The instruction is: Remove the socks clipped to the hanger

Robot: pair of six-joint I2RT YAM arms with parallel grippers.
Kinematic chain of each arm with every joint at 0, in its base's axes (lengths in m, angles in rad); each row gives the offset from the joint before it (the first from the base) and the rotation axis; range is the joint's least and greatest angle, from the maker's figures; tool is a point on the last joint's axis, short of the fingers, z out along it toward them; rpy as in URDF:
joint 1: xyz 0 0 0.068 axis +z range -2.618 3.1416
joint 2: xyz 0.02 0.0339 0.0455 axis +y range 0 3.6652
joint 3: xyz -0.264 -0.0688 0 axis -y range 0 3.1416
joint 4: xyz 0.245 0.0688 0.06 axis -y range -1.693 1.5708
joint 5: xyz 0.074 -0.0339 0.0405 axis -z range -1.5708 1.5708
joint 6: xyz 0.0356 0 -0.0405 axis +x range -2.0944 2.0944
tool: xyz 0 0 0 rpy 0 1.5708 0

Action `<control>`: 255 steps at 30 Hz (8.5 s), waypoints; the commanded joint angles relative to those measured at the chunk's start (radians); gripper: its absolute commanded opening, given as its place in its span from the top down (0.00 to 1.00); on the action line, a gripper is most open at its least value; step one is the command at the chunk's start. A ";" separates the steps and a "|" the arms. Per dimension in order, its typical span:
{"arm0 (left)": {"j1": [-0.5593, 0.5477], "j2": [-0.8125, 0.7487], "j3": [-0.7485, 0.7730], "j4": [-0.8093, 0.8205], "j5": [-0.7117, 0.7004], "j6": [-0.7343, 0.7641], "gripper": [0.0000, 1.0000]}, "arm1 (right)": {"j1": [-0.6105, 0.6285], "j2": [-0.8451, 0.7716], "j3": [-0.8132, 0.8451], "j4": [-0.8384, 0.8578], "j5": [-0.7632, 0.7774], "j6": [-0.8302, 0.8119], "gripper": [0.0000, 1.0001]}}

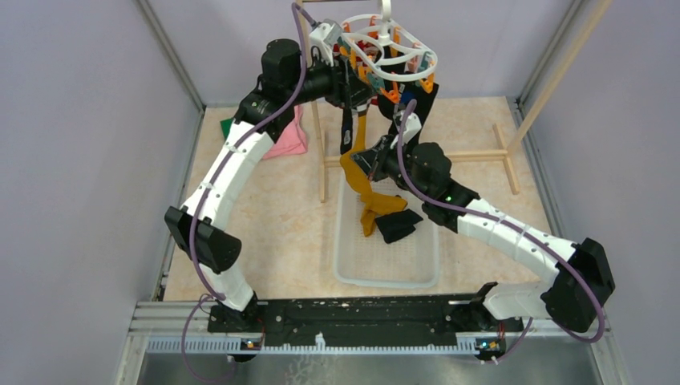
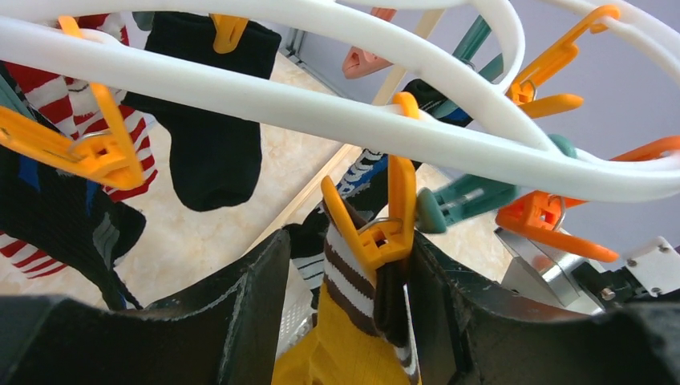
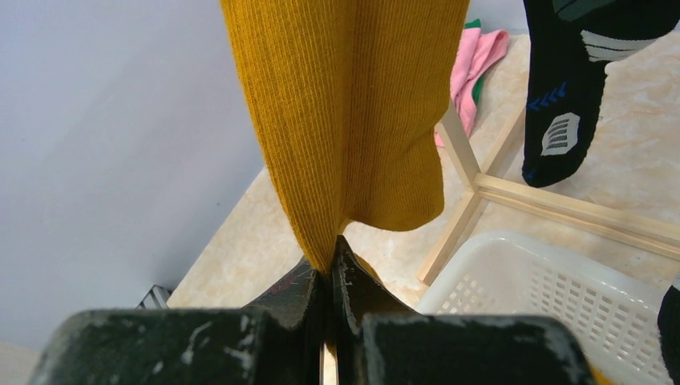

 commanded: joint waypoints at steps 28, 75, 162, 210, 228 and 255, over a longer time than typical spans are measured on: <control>-0.002 0.023 0.095 0.080 -0.022 -0.032 0.44 | 0.015 -0.029 -0.009 0.023 -0.034 0.032 1.00; -0.004 0.024 0.112 0.079 -0.036 -0.035 0.97 | 0.018 -0.257 -0.225 -0.221 0.060 -0.010 0.95; 0.185 -0.448 -0.471 -0.261 0.538 0.303 0.02 | 0.129 0.054 0.217 -0.012 -0.168 -0.275 1.00; 0.178 -0.511 -0.718 -0.118 0.365 0.330 1.00 | 0.024 0.088 0.558 -0.222 0.160 -0.319 0.41; 0.161 -0.511 -0.717 -0.094 0.319 0.310 1.00 | 0.024 0.240 0.796 -0.324 0.227 -0.440 0.52; 0.159 -0.504 -0.714 -0.079 0.307 0.303 1.00 | -0.003 0.264 0.860 -0.330 0.181 -0.442 0.80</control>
